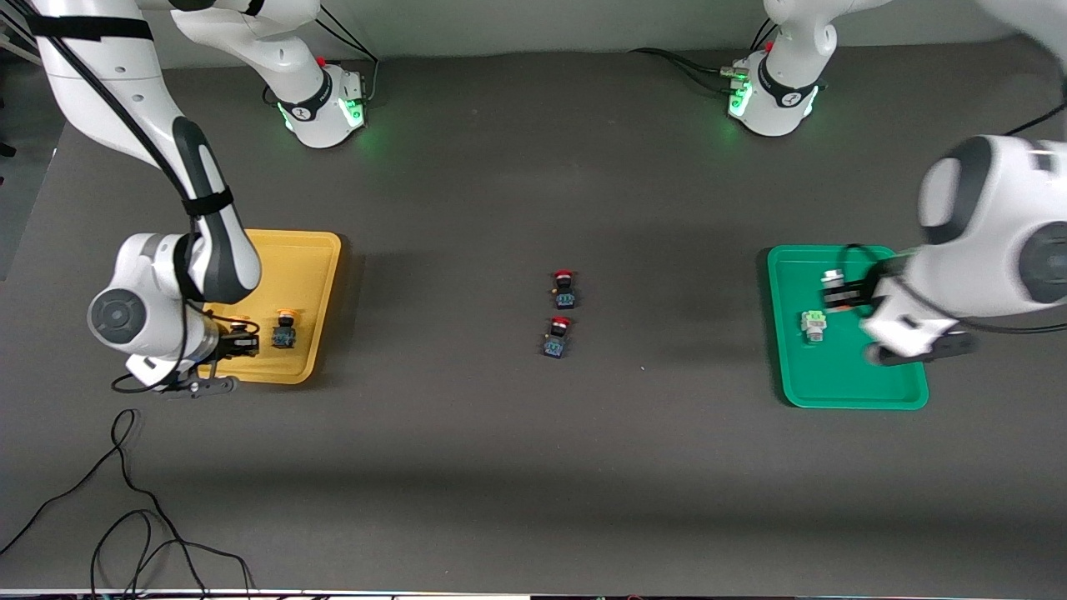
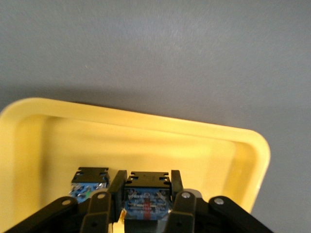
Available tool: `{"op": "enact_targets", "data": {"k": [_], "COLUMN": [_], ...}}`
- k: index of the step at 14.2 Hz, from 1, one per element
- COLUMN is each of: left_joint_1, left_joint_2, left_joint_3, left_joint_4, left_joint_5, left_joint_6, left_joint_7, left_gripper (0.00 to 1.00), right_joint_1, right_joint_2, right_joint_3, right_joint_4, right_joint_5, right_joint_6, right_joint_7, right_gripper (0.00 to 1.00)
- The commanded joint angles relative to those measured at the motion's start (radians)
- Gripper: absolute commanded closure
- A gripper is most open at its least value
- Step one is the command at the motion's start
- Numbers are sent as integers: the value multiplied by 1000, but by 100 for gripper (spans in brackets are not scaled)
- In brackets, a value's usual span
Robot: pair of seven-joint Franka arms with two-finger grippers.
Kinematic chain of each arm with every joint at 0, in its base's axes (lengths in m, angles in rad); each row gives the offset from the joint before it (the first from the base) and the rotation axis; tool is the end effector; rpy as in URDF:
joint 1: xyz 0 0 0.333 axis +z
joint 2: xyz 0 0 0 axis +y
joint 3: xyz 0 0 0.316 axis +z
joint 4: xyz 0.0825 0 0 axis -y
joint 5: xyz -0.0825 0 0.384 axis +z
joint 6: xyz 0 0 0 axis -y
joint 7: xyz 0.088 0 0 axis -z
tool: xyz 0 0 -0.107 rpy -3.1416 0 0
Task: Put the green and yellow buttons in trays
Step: 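Place the orange button in the green tray while the right places yellow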
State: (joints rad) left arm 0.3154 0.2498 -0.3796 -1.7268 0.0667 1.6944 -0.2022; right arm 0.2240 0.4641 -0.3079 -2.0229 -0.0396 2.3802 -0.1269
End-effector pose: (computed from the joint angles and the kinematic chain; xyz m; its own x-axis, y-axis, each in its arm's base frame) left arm 0.5967 -0.0171 0.4252 0.9581 0.1181 -0.2611 0.1161 -0.9930 -0.0229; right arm 0.5911 -0.0472 0.2208 0.9899 0.0888 -0.1106 0.1047 -0.9835 0.1472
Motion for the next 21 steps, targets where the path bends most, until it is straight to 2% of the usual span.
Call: {"op": "enact_targets", "data": {"k": [1,3,4,5,7,9,11,12,13,14,17,21], "left_joint_1": [114,164,178,198,250,274,278,280,278,277,277,272], "left_joint_2": [-26,-23,-8,5,61,120,157,158,157,155,126,69], "left_joint_3": [-9,-7,-7,-7,-7,-5,-5,-5,-5,-7,-10,-47], "left_joint_4": [-89,-189,-250,-310,-382,-407,-409,-409,-405,-401,-354,-199], "left_joint_5": [28,59,79,103,134,157,189,194,194,194,194,182], "left_joint_6": [89,228,314,411,567,661,692,686,680,674,581,323], "left_joint_7": [182,220,222,224,234,244,242,244,245,245,247,259], "left_gripper": [81,81,80,80,80,80,78,62,15,0,0,0], "right_joint_1": [12,12,12,12,12,12,12,12,12,14,12,-4], "right_joint_2": [-42,-36,-35,-41,-45,-77,-140,-159,-162,-162,-168,-164], "right_joint_3": [-23,-23,-23,-23,-23,-22,-19,-14,-13,-10,-7,-22], "right_joint_4": [-86,-92,-92,-92,-89,-86,-31,39,121,206,422,732], "right_joint_5": [18,18,17,17,17,17,18,20,26,44,73,73], "right_joint_6": [75,93,93,88,82,73,-66,-185,-314,-431,-697,-994], "right_joint_7": [-25,-23,-23,-23,-22,-16,-5,10,27,33,56,53], "right_gripper": [100,100,19,1,0,0,0,0,0,0,0,0]}}
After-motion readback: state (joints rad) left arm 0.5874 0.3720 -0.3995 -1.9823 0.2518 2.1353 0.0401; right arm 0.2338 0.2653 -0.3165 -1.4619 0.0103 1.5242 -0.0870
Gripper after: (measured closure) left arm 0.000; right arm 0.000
